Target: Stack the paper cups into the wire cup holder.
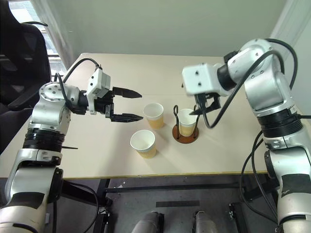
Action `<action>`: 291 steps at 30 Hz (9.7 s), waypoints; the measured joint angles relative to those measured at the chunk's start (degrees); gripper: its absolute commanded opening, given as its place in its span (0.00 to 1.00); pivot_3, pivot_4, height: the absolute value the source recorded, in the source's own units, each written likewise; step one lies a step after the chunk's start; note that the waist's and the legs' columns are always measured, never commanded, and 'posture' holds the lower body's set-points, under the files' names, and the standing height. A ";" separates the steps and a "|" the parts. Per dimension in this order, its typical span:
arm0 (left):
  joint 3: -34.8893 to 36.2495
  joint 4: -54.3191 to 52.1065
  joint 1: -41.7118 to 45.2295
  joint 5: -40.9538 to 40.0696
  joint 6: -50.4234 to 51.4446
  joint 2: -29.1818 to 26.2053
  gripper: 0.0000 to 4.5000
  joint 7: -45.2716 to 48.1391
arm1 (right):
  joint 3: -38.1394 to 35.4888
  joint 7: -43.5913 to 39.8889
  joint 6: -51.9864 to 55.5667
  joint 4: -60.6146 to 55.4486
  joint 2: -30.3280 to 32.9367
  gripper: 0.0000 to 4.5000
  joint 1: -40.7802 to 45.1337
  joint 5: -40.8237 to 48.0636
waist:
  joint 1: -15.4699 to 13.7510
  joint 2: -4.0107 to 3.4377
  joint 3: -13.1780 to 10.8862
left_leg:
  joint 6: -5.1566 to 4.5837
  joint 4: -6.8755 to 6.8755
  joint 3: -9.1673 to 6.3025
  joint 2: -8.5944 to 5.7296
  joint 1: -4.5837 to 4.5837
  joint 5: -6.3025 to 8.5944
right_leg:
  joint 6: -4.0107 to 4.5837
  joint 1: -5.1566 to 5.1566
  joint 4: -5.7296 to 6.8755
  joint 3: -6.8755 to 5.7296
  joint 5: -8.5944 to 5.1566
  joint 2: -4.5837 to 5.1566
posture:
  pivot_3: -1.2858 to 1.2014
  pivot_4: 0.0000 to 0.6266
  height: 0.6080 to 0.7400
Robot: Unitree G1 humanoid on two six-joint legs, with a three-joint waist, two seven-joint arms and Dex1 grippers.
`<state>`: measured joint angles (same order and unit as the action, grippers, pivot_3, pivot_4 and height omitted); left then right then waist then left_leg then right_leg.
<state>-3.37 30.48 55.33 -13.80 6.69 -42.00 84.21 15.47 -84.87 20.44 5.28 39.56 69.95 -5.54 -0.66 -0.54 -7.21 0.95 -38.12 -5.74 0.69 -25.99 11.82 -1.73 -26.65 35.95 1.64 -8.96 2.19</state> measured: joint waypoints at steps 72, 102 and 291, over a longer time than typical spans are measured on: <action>-24.85 36.14 24.84 41.08 -45.59 9.54 1.00 -11.29 | -5.51 1.06 14.15 3.47 13.57 0.98 -9.54 16.49 | -0.22 -0.02 -0.01 | -0.51 -0.18 0.17 -0.65 -0.26 0.05 | -0.65 -0.13 -0.05 0.19 0.15 0.45 | 0.52 0.24 1.00; -28.41 41.13 29.89 44.72 -48.16 11.42 0.01 -5.88 | -4.36 -1.56 8.33 12.10 15.34 0.99 -9.04 13.49 | -0.45 -0.01 -0.01 | -0.64 -0.41 0.15 -0.80 -0.38 0.01 | -0.76 -0.10 -0.06 0.21 0.21 0.63 | 0.52 0.24 1.00; -55.22 3.97 23.65 19.86 -51.89 -4.03 0.01 6.55 | -0.76 -7.41 6.26 13.07 18.82 0.99 -10.38 9.68 | -0.18 -0.41 0.00 | -1.01 -0.81 0.14 -0.94 -0.35 0.16 | -1.04 0.29 -0.08 0.08 0.07 0.94 | 0.52 0.24 1.00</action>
<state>-58.59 34.45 78.98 6.06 -45.20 -46.03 90.76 14.71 -92.28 26.70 18.34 58.38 59.57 4.13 -0.84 -0.95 -7.21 -0.05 -38.93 -5.61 -0.24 -26.34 11.98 -2.77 -26.36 35.87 1.71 -8.89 3.12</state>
